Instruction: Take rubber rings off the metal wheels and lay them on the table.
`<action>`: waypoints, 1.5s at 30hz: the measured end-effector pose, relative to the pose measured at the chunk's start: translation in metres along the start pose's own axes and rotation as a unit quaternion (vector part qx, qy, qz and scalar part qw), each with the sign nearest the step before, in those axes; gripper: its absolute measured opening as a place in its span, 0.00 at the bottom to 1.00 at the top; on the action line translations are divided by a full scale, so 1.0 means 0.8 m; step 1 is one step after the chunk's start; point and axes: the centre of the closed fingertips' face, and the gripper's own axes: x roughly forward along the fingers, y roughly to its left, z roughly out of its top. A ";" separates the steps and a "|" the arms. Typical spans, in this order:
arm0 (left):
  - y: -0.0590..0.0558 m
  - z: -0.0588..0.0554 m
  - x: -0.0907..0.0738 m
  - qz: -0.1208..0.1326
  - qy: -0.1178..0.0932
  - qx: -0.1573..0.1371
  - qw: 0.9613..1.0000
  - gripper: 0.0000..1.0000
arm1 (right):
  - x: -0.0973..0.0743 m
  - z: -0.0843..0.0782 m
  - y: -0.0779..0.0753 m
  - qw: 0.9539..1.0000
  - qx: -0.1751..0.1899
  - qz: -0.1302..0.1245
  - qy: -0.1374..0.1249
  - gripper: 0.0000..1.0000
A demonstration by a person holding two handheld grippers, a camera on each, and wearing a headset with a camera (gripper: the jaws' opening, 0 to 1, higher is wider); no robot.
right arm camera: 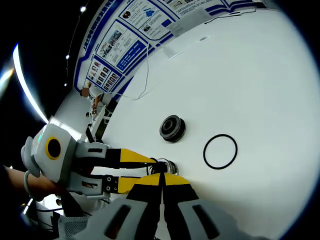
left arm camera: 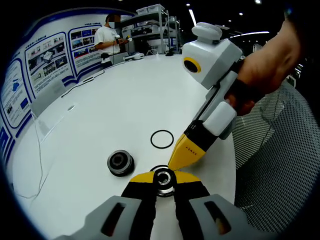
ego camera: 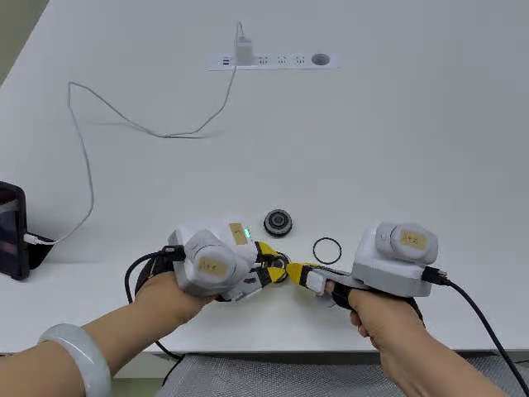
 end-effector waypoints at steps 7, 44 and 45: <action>0.001 0.006 -0.006 0.005 -0.012 0.001 1.000 0.16 | 0.000 0.001 0.001 1.000 -0.001 -0.001 0.000 0.02; 0.013 -0.016 -0.035 0.046 -0.014 -0.024 0.999 0.34 | -0.031 0.037 -0.015 0.999 0.020 -0.017 -0.039 0.02; 0.012 -0.016 -0.035 0.047 -0.015 -0.023 0.999 0.34 | -0.033 0.039 -0.019 0.999 0.022 -0.021 -0.041 0.02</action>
